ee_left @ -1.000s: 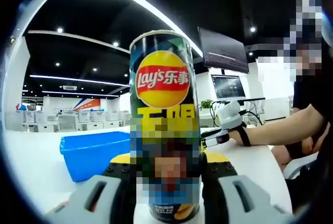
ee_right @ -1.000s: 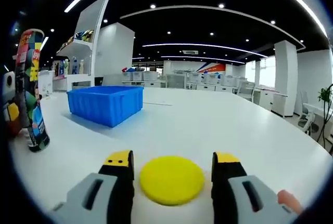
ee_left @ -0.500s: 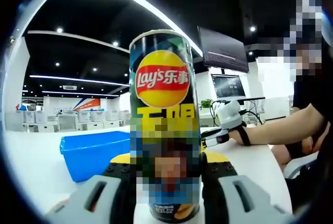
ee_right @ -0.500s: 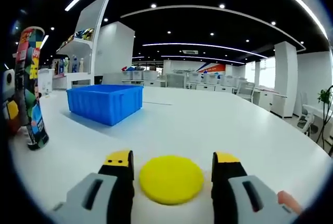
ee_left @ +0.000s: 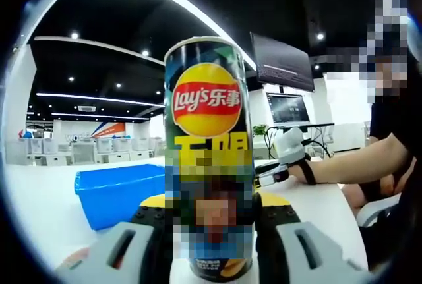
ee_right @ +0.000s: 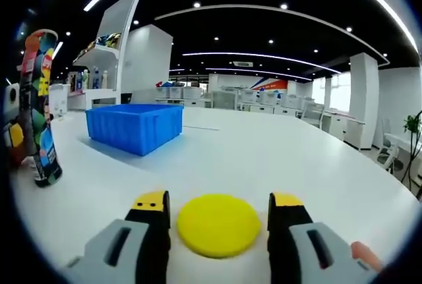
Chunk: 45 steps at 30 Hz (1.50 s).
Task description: Open the lid of the chip container on the table, take out the chips, place them into the box in front of the container, and close the lid
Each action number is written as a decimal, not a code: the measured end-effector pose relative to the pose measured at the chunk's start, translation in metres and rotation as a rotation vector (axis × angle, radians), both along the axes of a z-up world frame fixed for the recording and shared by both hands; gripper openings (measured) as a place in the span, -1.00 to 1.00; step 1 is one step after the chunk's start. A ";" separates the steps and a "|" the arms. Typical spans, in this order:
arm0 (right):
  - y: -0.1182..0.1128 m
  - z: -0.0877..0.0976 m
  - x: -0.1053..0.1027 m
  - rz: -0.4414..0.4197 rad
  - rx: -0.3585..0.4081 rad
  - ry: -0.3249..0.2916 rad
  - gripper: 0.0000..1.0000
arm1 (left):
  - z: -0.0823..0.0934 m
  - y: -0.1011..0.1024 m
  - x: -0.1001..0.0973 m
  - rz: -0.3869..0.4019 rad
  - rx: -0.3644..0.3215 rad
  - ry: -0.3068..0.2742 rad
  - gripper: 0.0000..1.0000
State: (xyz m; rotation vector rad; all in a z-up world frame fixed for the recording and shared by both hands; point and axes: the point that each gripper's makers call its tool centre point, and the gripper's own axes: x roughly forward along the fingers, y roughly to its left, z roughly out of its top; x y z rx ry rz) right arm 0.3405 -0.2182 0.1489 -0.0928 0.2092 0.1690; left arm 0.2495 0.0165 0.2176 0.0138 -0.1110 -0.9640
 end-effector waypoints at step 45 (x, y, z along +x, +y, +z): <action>-0.002 0.004 -0.001 0.003 0.008 -0.018 0.05 | -0.004 0.014 -0.016 -0.242 0.464 0.153 -0.08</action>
